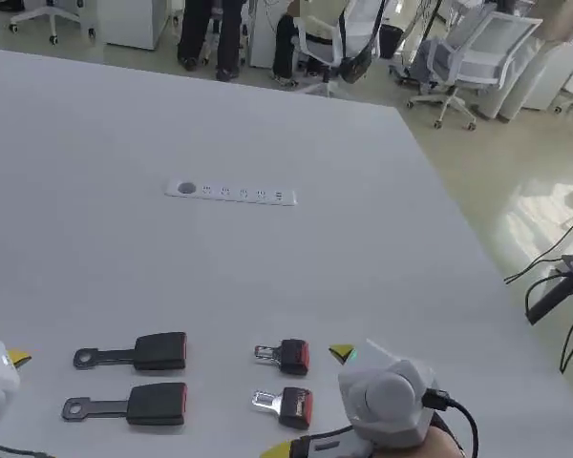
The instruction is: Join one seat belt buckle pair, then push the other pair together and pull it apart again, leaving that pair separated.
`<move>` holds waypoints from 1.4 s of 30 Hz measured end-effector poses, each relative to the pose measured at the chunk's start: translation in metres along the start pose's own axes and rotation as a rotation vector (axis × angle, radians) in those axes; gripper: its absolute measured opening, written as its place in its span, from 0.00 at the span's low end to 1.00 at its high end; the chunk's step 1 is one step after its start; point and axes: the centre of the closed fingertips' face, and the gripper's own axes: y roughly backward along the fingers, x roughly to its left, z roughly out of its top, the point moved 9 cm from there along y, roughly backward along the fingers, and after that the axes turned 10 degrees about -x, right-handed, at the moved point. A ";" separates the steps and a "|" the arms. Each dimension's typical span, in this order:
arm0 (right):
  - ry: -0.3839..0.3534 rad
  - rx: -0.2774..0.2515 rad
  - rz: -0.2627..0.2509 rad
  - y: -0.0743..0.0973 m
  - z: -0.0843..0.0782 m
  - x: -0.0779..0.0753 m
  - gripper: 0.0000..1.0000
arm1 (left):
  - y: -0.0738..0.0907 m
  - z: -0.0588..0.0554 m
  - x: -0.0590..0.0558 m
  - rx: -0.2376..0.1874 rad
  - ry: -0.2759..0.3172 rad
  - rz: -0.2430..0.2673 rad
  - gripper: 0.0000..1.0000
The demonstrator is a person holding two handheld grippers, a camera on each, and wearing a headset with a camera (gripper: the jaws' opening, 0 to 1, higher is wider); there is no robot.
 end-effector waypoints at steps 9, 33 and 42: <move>-0.002 0.009 -0.010 0.004 0.000 -0.005 0.98 | -0.001 0.000 -0.001 0.003 -0.009 -0.008 0.99; 0.015 -0.017 0.001 0.002 0.016 0.002 0.97 | -0.001 0.000 0.000 0.009 -0.010 -0.006 0.99; -0.001 -0.010 0.011 0.002 0.010 0.005 0.95 | -0.001 0.000 0.000 0.008 -0.008 -0.008 0.99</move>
